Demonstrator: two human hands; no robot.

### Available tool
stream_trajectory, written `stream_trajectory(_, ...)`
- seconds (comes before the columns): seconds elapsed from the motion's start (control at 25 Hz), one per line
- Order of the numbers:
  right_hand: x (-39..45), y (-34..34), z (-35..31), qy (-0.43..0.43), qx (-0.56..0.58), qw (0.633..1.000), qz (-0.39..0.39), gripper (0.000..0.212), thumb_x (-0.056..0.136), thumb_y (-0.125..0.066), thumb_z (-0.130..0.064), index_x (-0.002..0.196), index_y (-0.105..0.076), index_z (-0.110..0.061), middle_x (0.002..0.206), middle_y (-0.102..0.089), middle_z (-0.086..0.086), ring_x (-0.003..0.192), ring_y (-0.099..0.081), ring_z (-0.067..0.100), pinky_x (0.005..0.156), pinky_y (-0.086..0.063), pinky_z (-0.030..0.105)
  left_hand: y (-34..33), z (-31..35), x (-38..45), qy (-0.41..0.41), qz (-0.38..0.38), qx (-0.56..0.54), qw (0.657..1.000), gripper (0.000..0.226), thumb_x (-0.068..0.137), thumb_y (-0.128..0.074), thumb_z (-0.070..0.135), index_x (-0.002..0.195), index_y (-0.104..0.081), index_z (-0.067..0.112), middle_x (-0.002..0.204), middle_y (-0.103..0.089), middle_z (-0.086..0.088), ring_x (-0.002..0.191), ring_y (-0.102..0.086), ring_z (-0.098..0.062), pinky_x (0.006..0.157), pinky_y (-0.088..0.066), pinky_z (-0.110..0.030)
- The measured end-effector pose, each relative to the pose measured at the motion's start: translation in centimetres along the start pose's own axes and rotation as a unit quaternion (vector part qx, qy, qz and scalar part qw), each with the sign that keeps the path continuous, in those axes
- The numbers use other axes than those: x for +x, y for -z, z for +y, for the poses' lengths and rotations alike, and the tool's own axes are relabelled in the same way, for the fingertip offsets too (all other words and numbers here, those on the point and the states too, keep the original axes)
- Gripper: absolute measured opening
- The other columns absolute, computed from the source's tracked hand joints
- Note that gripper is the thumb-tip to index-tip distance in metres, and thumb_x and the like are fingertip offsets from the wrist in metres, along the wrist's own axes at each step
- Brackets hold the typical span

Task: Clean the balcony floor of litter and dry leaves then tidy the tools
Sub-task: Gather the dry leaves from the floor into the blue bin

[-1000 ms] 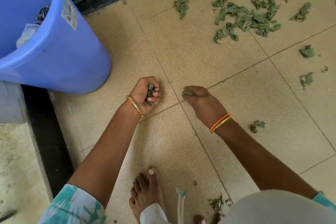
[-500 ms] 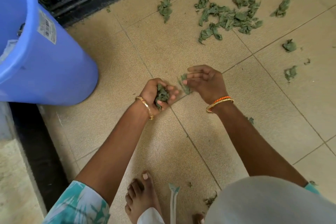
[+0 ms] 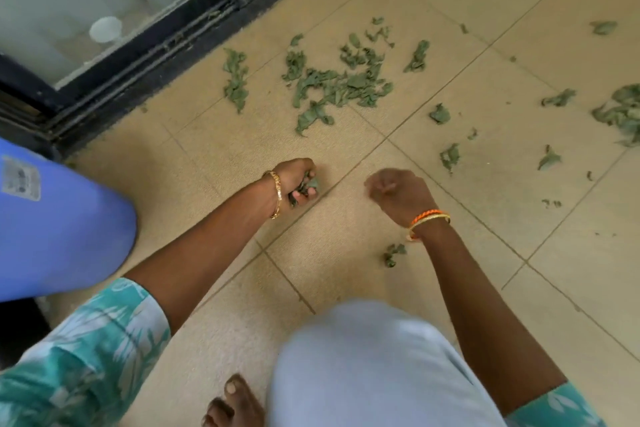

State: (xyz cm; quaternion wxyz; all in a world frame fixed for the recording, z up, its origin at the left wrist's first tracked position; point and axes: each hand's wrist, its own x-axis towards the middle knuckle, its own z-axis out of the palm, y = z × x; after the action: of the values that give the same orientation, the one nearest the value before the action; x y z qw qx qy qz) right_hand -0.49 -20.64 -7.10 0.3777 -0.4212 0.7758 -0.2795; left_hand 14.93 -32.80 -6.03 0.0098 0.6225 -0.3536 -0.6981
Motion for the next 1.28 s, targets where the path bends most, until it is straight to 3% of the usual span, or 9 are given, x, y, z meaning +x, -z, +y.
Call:
stream_trajectory(0.12,-2.5,0.8,3.9,-0.054,-0.139,0.982,-0.114,0.033,0.077,-0.074,-0.029,0.107,-0.067,-0.017,0.107,-0.057,0.006,0.104,-0.053,0.023,0.087,-0.041,0.027,-2.2,2.0,-1.0,0.001,0.029,0.022,0.999,0.019,0.091,-0.05,0.017,0.076,-0.039,0.013,0.061,-0.045,-0.003,0.033,-0.051,-0.009,0.027,-0.019,-0.009)
stream_trajectory(0.24,-5.0,-1.2,6.3,-0.006,-0.215,0.967,-0.135,0.05,0.071,-0.078,-0.033,0.117,-0.061,-0.023,0.118,-0.048,0.006,0.109,-0.044,0.026,0.091,-0.04,0.032,-3.9,2.9,-1.1,-0.006,0.029,0.073,0.997,0.02,0.088,-0.051,0.013,0.073,-0.038,0.014,0.058,-0.039,0.001,0.027,-0.041,-0.005,0.027,-0.016,-0.009)
stream_trajectory(0.32,-5.9,-2.6,7.2,0.03,-0.194,0.977,-0.087,0.037,0.077,-0.073,-0.017,0.113,-0.063,-0.017,0.115,-0.047,0.007,0.105,-0.046,0.026,0.088,-0.044,0.033,-4.2,3.7,-0.7,-0.007,0.002,0.135,0.991,0.023,0.087,-0.052,0.014,0.069,-0.038,0.016,0.047,-0.036,0.005,0.026,-0.03,-0.004,0.027,-0.016,-0.01)
stream_trajectory(0.44,-5.2,-3.4,7.7,0.052,-0.124,0.991,-0.002,0.019,0.079,-0.063,0.004,0.092,-0.072,-0.006,0.098,-0.06,0.011,0.089,-0.059,0.027,0.078,-0.05,0.033,-4.3,5.1,0.6,-0.011,-0.047,0.189,0.981,0.026,0.09,-0.049,0.015,0.067,-0.038,0.016,0.054,-0.041,0.004,0.027,-0.026,-0.003,0.027,-0.015,-0.01)
stream_trajectory(0.64,-1.5,0.1,4.2,-0.058,0.127,0.971,0.193,0.011,0.076,-0.072,0.0,0.08,-0.074,-0.01,0.086,-0.071,0.006,0.073,-0.065,0.01,0.073,-0.052,0.017,-6.6,4.8,3.8,-0.016,-0.11,0.268,0.957,0.014,0.088,-0.05,0.012,0.075,-0.054,0.01,0.074,-0.063,-0.007,0.026,-0.028,-0.004,0.03,-0.018,-0.008)
stream_trajectory(0.84,5.2,2.9,3.2,-0.108,0.232,0.941,0.221,0.021,0.08,-0.069,-0.003,0.081,-0.072,-0.023,0.083,-0.072,0.005,0.081,-0.069,0.02,0.081,-0.057,0.037,-10.2,6.1,7.8,-0.003,-0.218,0.265,0.939,0.017,0.095,-0.048,0.022,0.095,-0.062,0.013,0.096,-0.073,-0.014,0.027,-0.026,-0.004,0.03,-0.017,-0.008)
stream_trajectory(1.04,8.0,3.4,3.2,-0.179,0.249,0.905,0.296,0.027,0.073,-0.076,-0.001,0.094,-0.064,-0.013,0.069,-0.067,-0.002,0.057,-0.062,-0.002,0.054,-0.048,0.01,-13.5,8.8,10.1,-0.023,-0.205,0.296,0.933,0.023,0.097,-0.045,0.024,0.083,-0.056,0.01,0.084,-0.067,-0.015,0.027,-0.032,-0.005,0.03,-0.019,-0.009)
stream_trajectory(1.16,8.1,4.7,4.4,-0.22,0.175,0.892,0.354,0.016,0.079,-0.069,-0.004,0.088,-0.067,-0.016,0.083,-0.066,0.005,0.071,-0.06,0.013,0.068,-0.047,0.023,-14.8,10.8,10.5,-0.011,-0.207,0.313,0.927,0.02,0.096,-0.043,0.011,0.08,-0.055,0.008,0.075,-0.063,-0.009,0.025,-0.03,-0.005,0.031,-0.019,-0.008)
stream_trajectory(1.28,6.0,5.5,6.5,-0.24,-0.014,0.919,0.312,0.038,0.08,-0.062,-0.007,0.118,-0.061,-0.013,0.125,-0.052,0.014,0.114,-0.048,0.029,0.093,-0.039,0.03,-15.6,11.6,9.9,-0.011,-0.201,0.342,0.918,0.023,0.096,-0.042,0.011,0.075,-0.053,0.009,0.069,-0.052,-0.006,0.023,-0.031,-0.005,0.032,-0.018,-0.006)
